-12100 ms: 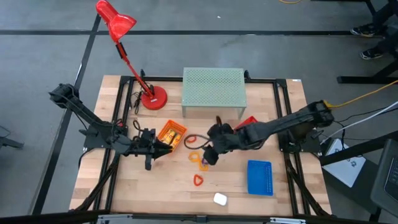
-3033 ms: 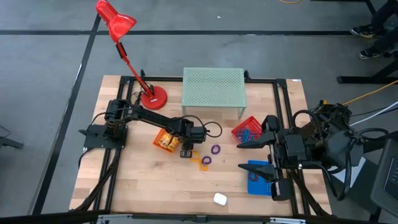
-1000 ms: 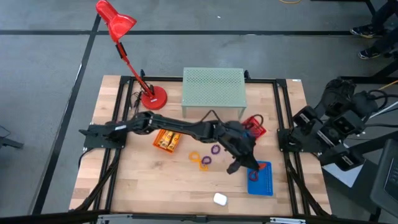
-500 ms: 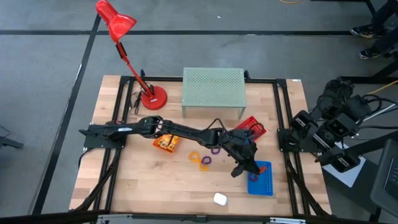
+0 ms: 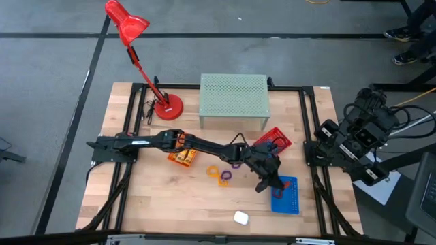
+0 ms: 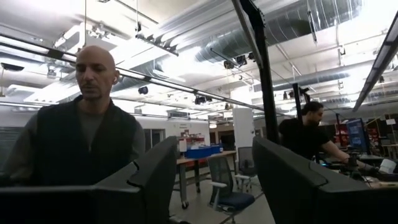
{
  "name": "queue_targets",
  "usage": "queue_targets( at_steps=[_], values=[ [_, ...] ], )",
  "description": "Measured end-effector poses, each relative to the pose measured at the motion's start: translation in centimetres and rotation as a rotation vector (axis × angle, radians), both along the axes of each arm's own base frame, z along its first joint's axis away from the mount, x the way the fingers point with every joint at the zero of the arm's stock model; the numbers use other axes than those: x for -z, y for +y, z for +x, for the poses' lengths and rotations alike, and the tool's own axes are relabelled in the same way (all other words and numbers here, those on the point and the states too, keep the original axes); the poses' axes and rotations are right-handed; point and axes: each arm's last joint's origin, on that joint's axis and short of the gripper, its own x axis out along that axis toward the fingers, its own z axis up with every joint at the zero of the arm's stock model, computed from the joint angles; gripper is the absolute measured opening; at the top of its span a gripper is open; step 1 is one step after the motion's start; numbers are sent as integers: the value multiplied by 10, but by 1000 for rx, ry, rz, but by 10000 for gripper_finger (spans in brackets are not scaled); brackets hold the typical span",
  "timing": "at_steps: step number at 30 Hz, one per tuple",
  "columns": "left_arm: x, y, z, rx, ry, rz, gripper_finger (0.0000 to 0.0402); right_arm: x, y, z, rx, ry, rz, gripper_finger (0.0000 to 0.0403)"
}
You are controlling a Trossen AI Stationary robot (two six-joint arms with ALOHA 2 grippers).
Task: Pick & Place Office Desk Supplies
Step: Put the orange spring keychain into the blue bin
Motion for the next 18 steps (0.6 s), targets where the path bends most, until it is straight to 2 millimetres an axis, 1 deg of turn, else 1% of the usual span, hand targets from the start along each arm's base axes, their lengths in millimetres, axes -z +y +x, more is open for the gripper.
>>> queue_targets(
  at_steps=[3, 7, 15, 18],
  values=[
    [3, 3, 1, -9, -5, 18, 11, 0, -1, 1, -3, 14, 18, 212],
    [7, 4, 1, -40, -7, 87, 12, 0, -2, 2, -6, 30, 41, 212],
    [8, 2, 1, -35, -12, 100, 13, -1, -4, 4, 10, 34, 58, 212],
    [7, -1, 0, -32, -21, 106, 24, -1, -5, 5, 15, 34, 58, 212]
  ],
)
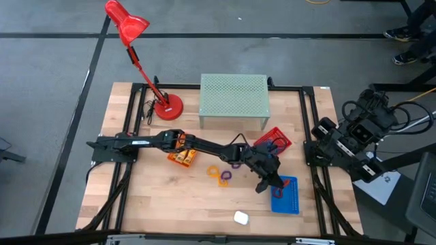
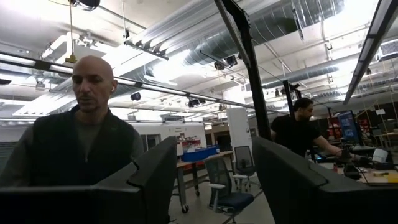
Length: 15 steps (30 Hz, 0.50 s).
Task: Pick & Place Office Desk Supplies
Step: Put the orange spring keychain into the blue bin
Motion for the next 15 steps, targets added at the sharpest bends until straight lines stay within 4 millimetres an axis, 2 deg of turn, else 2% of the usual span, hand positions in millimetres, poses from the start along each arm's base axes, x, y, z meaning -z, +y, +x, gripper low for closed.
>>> queue_targets(
  at_steps=[9, 15],
  values=[
    [3, -10, -3, 17, 23, 19, 115, 0, 0, 0, 2, -1, -2, 212],
    [3, -10, -2, 17, 20, 22, 148, 0, 0, 0, 5, -4, -5, 212]
  ],
)
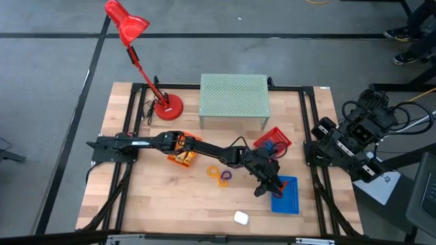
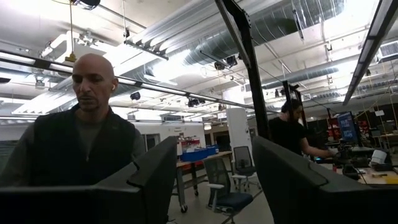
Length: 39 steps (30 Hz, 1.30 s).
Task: Pick & Place Office Desk Supplies
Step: Put the orange spring keychain into the blue bin, then put the violet spring keychain into the blue bin
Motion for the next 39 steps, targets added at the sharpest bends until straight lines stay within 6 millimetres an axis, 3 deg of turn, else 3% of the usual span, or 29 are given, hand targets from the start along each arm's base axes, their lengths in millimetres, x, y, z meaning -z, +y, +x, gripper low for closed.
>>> queue_targets(
  at_steps=[9, 16, 28, 34, 39],
  values=[
    [22, 1, -8, 56, 197, 115, 145, 0, 0, 0, 12, -11, -17, 212],
    [22, 1, -9, 83, 173, 131, 137, 0, 0, 0, 18, -17, -25, 212],
    [-23, 8, 1, 19, 42, 102, 130, -1, -1, -2, -4, -22, -17, 212],
    [-68, 30, -4, -35, -12, 39, 121, -1, 0, -3, -42, -52, -45, 212],
    [-78, 45, -15, -42, 118, 106, 104, -1, 0, -3, -44, -59, -52, 212]
  ],
)
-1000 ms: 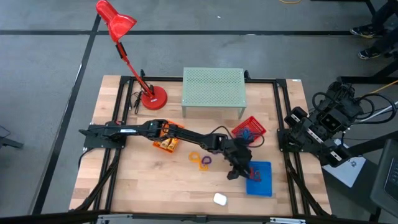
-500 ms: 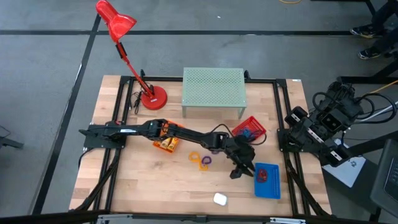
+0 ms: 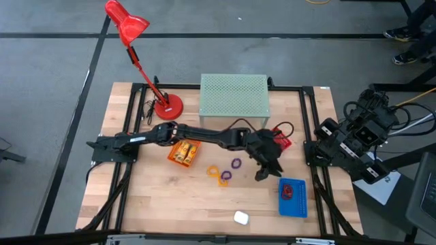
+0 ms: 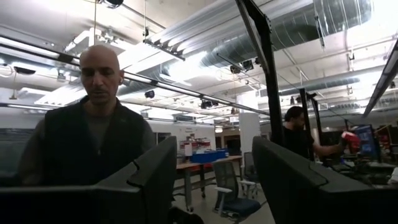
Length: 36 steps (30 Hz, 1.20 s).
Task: Pick & Place Office Desk Supplies
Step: Put the violet spring keychain into the blue bin
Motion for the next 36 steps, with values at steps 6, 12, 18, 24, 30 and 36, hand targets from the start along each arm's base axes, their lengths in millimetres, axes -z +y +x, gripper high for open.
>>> queue_targets(
  at_steps=[6, 12, 18, 24, 30, 36],
  values=[
    [-77, 6, -26, 4, -162, 6, 84, 1, 5, 5, 5, 19, 17, 212],
    [-169, 17, -74, -11, -346, -30, 91, -5, 8, 11, 138, -46, 79, 212],
    [-252, 31, -145, -87, -501, -14, 93, -8, 9, 11, 148, -79, 102, 212],
    [-260, 41, -200, -209, -369, 126, 93, -7, 13, 15, 183, -121, 50, 212],
    [-239, 40, -242, -390, -453, 64, 91, -8, 19, 16, 169, -216, -19, 212],
    [-134, 35, -278, -563, -196, 42, 91, 1, 25, 32, 388, -19, 34, 212]
  ],
)
